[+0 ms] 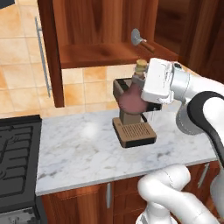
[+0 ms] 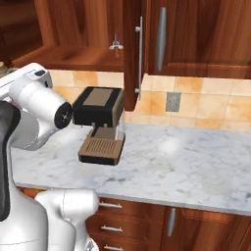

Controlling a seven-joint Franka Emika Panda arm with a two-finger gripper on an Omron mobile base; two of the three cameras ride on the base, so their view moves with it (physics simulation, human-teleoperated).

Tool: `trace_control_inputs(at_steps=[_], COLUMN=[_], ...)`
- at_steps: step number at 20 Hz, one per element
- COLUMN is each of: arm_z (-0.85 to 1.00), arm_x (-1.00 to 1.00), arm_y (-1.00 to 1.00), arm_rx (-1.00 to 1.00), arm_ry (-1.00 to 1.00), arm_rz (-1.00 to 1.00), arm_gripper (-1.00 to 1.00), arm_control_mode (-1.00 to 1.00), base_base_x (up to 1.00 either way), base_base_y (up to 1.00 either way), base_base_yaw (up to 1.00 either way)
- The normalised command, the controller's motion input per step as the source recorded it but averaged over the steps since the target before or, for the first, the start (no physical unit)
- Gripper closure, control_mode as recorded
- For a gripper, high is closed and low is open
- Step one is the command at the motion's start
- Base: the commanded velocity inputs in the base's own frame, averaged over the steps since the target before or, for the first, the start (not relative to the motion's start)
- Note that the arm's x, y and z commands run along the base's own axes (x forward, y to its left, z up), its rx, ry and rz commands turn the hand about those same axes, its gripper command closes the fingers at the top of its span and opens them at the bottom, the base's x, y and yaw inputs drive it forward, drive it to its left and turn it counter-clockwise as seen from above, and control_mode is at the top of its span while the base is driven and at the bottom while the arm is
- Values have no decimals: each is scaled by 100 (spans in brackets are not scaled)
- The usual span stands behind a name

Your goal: The dining table condiment station is running low on oil/vinegar bottle. Refill the condiment station by opening the cabinet and taking the oil/vinegar bottle from the cabinet and placing it on the dining table.

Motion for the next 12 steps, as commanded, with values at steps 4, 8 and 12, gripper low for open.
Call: trace_control_inputs(at_steps=[4,8,12], arm_z=[0,0,0], arm_x=[0,0,0], arm_y=[0,0,0], arm_rx=[0,0,0], arm_ry=[0,0,0], arm_rz=[0,0,0], arm_gripper=[100,100,100], arm_control_mode=[100,100,100], base_base_x=[-100,-89,-83], base_base_y=[7,12,11], base_base_yaw=[-50,-65,-72])
